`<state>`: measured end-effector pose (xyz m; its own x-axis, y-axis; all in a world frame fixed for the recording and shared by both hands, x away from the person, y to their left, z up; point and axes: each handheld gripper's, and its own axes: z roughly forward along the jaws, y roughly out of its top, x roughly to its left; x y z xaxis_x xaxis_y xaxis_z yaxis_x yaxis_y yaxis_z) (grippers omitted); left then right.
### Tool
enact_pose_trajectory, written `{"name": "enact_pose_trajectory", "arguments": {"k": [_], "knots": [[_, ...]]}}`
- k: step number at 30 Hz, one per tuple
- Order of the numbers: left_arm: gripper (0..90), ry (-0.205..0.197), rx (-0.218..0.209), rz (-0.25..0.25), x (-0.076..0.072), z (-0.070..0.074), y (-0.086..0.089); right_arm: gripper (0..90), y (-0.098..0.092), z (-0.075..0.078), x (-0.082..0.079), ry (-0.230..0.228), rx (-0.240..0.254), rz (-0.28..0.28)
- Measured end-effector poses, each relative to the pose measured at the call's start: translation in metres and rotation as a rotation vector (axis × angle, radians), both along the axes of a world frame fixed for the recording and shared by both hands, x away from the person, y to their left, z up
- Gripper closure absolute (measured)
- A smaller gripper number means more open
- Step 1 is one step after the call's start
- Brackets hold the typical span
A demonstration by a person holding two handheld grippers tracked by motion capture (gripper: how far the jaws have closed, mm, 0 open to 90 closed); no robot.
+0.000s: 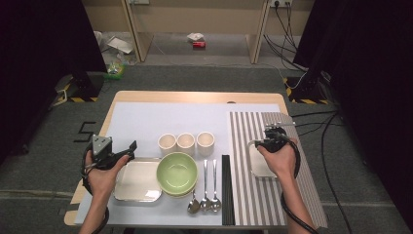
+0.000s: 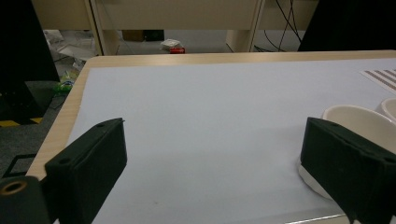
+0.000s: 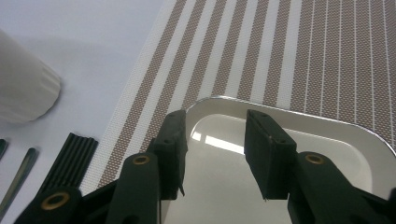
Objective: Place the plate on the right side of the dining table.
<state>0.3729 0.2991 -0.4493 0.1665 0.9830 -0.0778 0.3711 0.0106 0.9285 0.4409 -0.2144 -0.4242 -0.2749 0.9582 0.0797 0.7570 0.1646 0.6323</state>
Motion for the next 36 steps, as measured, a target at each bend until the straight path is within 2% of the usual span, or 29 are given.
{"name": "enact_pose_trajectory", "arguments": {"k": [36], "knots": [[5.9,0.000,0.001,0.000,-0.001,0.000,0.000,62.1,0.046,0.000,0.000,0.031,0.011,0.087]]}}
